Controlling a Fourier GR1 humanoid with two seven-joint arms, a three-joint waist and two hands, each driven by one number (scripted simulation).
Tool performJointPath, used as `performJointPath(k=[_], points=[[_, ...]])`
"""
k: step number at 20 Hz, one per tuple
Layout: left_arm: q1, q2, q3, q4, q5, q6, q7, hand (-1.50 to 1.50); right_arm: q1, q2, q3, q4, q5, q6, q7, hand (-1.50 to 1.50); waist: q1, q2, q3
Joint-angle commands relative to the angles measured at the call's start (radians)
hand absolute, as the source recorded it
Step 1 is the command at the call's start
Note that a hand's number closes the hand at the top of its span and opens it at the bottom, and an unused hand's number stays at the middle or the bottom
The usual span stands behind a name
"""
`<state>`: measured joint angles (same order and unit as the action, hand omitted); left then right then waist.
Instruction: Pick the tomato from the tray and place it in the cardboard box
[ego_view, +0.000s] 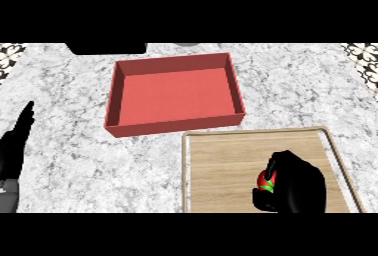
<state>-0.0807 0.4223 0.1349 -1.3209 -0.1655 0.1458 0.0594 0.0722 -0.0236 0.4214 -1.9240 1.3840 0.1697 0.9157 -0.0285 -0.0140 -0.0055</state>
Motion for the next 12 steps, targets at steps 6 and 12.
performJointPath(k=[6, 12], points=[[-0.011, -0.009, -0.008, 0.004, -0.016, -0.016, -0.024, 0.0, -0.22, 0.023, 0.254, -0.162, 0.311, 0.106, 0.221, 1.5, 0.029, 0.012, 0.004], [-0.031, -0.021, -0.004, -0.006, -0.001, -0.044, 0.008, 0.0, -0.565, 0.023, 0.233, -0.009, 0.046, 0.129, 0.345, 1.5, 0.047, 0.016, 0.005]])
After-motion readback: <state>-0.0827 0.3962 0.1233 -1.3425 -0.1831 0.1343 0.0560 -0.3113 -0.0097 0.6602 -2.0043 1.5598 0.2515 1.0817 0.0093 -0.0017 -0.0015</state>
